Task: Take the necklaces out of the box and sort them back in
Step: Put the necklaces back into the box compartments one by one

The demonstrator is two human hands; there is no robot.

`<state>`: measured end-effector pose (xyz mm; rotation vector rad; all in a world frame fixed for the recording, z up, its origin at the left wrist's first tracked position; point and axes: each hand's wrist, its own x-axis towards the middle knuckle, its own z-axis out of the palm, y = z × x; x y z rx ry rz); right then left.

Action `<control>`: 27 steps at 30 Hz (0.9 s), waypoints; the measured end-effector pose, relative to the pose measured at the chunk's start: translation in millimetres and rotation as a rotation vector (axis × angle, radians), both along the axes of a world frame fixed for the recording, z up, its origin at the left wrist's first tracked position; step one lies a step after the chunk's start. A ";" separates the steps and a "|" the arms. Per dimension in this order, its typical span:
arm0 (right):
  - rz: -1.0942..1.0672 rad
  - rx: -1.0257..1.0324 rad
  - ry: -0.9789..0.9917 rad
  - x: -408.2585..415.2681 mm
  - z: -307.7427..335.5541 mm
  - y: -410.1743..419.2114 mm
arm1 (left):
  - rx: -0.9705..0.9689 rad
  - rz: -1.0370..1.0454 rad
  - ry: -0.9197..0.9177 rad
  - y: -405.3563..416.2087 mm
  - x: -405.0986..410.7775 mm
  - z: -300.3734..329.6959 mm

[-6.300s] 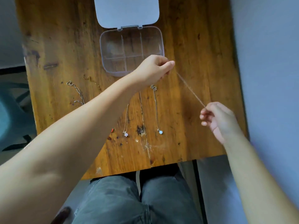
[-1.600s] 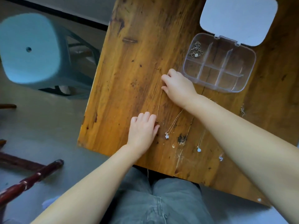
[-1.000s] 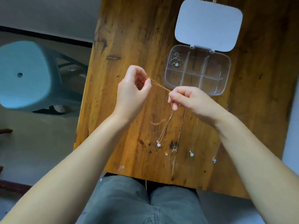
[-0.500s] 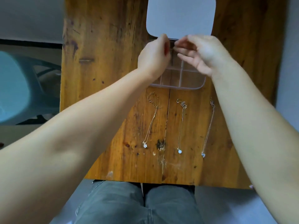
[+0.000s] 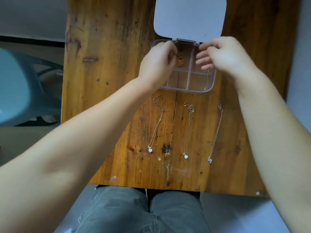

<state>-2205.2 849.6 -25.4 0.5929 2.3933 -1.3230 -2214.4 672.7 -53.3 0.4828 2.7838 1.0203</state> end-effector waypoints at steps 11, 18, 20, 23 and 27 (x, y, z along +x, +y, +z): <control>0.259 0.482 -0.011 138.8 -56.5 -26.5 | -0.286 -0.366 -0.249 -7.5 201.1 -32.2; 0.351 0.542 0.080 144.4 -66.4 -27.7 | -0.361 -0.645 -0.054 -1.6 219.8 -54.3; 0.286 0.370 0.054 146.4 -59.3 -22.1 | -0.365 -0.690 -0.025 -1.9 212.5 -56.4; 0.067 -0.033 -0.048 150.6 -42.7 -14.6 | -0.300 -0.642 -0.032 -2.2 203.7 -51.7; -0.323 -0.882 -0.126 143.2 -7.6 -9.1 | 0.071 -0.270 -0.197 -6.3 184.8 -25.7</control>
